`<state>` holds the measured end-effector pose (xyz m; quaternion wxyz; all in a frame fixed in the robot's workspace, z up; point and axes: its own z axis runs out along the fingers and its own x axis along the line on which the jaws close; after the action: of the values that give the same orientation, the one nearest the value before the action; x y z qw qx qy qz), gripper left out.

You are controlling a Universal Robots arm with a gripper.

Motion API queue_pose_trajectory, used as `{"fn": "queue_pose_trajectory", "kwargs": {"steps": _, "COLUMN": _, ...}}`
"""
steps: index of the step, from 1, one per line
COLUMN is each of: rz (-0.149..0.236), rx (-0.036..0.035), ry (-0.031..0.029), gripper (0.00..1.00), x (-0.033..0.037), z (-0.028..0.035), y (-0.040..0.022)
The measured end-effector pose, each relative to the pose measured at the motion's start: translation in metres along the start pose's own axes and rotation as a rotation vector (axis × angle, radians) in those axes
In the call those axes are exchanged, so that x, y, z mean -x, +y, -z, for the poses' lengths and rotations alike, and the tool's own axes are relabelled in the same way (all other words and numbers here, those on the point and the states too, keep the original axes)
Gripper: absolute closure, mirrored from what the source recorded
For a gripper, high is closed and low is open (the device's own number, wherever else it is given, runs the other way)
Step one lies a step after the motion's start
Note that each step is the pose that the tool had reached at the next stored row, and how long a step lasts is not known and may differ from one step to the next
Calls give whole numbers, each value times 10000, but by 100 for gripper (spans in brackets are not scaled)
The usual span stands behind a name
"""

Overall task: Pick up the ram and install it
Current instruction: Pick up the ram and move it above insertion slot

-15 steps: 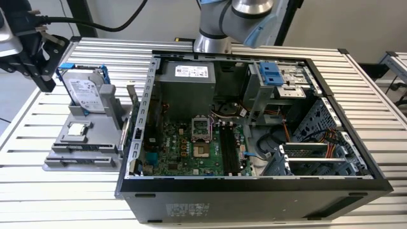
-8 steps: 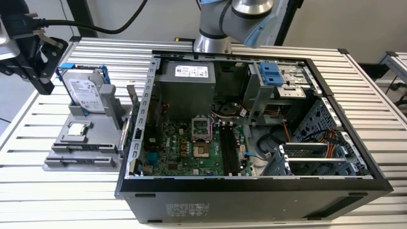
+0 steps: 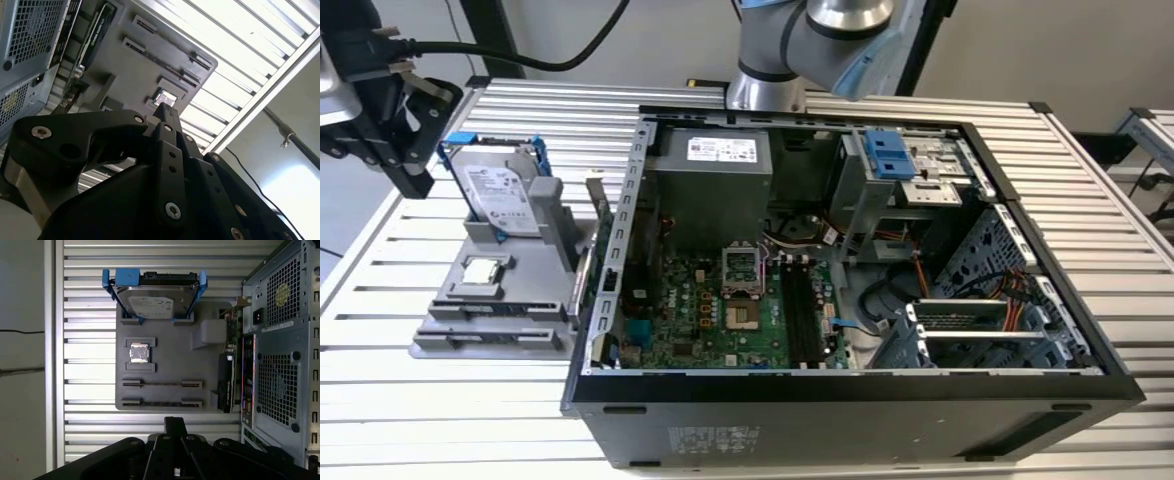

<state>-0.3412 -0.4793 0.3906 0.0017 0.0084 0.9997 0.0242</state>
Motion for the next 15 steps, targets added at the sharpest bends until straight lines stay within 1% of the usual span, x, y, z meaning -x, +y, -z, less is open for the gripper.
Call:
{"fn": "queue_pose_trajectory", "kwargs": {"steps": 4, "rz": 18, "rx": 0, "ry": 0, "gripper": 100, "x": 0, "z": 0, "y": 0}}
{"fn": "queue_pose_trajectory", "kwargs": {"steps": 5, "rz": 93, "rx": 1, "ry": 5, "gripper": 100, "x": -1, "z": 0, "y": 0}}
{"fn": "queue_pose_trajectory", "kwargs": {"steps": 15, "rz": 1878, "rx": 6, "ry": 91, "gripper": 100, "x": -1, "z": 0, "y": 0}}
